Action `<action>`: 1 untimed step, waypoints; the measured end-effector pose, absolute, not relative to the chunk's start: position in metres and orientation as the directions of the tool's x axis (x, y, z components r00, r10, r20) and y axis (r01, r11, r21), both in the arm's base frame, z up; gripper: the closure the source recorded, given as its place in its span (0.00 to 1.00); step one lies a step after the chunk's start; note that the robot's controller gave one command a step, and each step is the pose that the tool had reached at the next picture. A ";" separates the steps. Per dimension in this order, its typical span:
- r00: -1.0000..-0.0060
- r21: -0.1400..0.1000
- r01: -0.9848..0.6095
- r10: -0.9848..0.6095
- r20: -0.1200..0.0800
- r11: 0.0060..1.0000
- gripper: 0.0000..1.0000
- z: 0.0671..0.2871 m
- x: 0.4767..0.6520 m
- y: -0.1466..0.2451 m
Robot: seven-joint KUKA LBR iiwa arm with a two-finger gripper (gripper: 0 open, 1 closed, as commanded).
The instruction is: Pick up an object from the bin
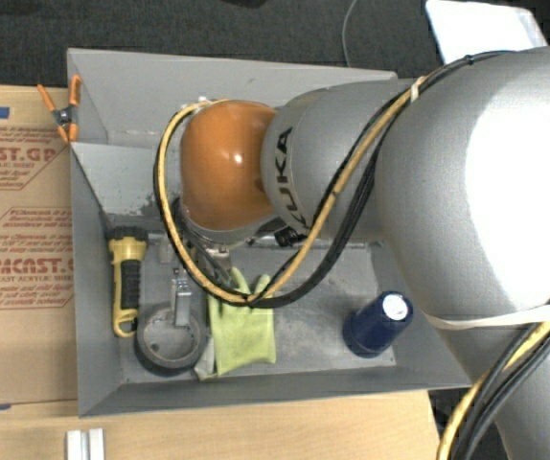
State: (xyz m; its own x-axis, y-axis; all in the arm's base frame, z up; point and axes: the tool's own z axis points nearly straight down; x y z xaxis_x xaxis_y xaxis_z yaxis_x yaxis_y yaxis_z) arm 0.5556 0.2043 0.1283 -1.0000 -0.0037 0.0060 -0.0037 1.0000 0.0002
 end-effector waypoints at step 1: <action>-1.000 0.002 -0.001 -0.001 -0.001 1.000 0.00 0.133 0.558 0.203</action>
Offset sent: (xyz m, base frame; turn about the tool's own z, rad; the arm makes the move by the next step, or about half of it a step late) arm -0.0516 -0.0336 0.0308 -0.1368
